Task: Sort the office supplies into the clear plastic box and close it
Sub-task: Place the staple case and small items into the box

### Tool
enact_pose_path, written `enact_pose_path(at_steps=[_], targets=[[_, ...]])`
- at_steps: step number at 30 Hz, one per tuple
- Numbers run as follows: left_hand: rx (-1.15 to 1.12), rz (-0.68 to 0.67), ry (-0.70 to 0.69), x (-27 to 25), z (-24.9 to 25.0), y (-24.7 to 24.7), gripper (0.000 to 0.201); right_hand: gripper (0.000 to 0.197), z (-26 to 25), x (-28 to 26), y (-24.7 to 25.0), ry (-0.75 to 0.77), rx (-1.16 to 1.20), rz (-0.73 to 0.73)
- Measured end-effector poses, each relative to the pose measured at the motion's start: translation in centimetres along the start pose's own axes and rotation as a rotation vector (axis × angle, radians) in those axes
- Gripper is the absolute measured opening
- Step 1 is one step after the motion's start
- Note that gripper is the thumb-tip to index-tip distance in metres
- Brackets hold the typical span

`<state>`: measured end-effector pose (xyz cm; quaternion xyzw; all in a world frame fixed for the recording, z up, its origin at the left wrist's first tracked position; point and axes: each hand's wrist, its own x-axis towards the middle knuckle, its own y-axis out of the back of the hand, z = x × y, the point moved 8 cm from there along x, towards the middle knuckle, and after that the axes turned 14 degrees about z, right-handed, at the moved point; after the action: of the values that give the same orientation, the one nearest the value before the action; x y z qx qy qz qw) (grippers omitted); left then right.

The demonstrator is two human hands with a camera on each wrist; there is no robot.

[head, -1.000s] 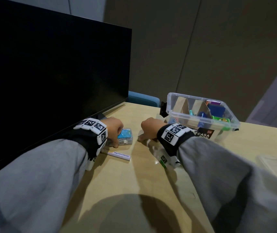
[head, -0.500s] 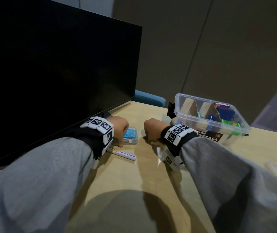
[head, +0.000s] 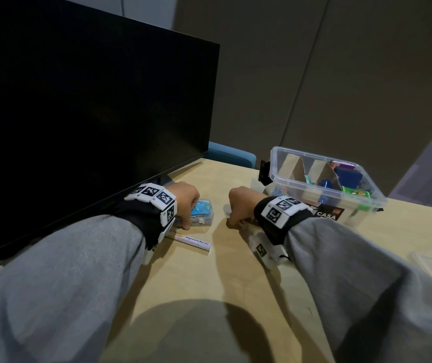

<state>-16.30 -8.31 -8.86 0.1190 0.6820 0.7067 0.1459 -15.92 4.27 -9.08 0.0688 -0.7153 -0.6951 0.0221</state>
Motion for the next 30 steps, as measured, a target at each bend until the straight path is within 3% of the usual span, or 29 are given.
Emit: enact_pose_path(at_steps=[5,8,11,13,16,19,25,28,30], targets=[[0.021,-0.012,-0.026,-0.1,0.2,-0.1,0.041,0.005,1.9,-2.2,6.3,0.014,0.233,0.189],[0.022,-0.014,-0.054,-0.1,1.0,-0.1,0.041,0.003,4.9,-3.7,11.0,-0.057,0.494,0.295],[0.008,-0.020,-0.073,0.2,2.0,-0.3,0.041,0.009,8.9,-4.3,14.1,-0.172,0.590,0.480],[-0.011,-0.019,-0.079,0.4,2.7,-0.4,0.041,0.013,11.1,-4.1,14.2,-0.268,0.605,0.561],[-0.077,-0.007,-0.091,0.8,3.8,-0.4,0.041,0.005,13.0,-3.1,11.8,-0.378,0.561,0.533],[-0.224,-0.032,-0.062,0.8,3.3,0.0,0.037,0.014,13.6,-2.3,10.0,-0.405,0.484,0.544],[-0.358,0.121,-0.002,-1.6,-1.6,3.7,0.031,0.012,12.4,-2.3,10.0,-0.300,0.345,0.637],[-0.383,0.139,0.019,-3.5,-4.1,4.3,0.015,0.009,9.4,-3.5,11.2,-0.103,0.251,0.835],[-0.376,0.146,0.038,-4.8,-5.2,4.1,0.012,0.010,5.9,-4.5,11.1,0.095,0.163,0.868]])
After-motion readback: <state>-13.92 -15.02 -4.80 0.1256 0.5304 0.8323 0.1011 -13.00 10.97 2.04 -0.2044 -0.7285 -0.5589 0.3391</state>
